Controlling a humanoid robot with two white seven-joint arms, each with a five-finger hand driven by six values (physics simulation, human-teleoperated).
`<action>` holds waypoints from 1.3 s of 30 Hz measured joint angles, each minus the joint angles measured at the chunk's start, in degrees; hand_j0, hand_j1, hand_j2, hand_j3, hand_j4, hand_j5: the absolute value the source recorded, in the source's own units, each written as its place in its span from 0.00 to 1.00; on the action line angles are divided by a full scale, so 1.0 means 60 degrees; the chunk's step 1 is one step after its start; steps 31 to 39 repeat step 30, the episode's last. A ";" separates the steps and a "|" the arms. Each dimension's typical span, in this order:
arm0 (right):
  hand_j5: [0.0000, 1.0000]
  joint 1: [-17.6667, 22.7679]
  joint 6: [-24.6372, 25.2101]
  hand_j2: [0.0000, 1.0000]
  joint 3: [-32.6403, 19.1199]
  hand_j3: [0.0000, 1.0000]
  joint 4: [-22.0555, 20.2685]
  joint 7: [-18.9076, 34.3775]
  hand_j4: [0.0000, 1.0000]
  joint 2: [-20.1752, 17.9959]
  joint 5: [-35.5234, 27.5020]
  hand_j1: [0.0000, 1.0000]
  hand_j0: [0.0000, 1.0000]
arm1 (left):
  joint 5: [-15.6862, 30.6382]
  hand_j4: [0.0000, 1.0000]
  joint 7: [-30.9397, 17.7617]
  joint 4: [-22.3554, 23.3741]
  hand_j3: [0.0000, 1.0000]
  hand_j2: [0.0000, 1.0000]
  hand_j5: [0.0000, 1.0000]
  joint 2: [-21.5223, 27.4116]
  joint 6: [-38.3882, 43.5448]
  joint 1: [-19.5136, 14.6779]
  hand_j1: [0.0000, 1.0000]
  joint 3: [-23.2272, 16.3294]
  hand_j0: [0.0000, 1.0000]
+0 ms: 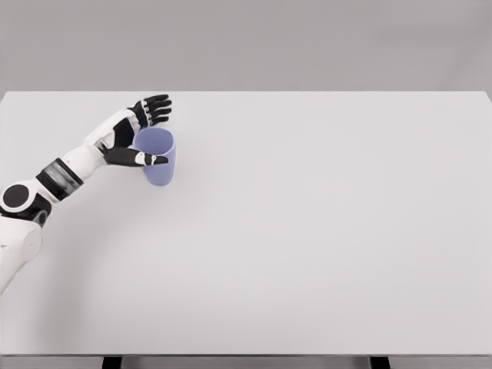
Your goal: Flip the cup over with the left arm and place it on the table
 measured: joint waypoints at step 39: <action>1.00 0.0000 -0.0001 1.00 0.0000 1.00 0.0000 0.0000 1.00 0.0000 0.0001 1.00 1.00 | -0.3419 1.00 -0.0004 -0.1361 1.00 1.00 1.00 0.3930 -0.1909 -0.0571 1.00 0.0102 1.00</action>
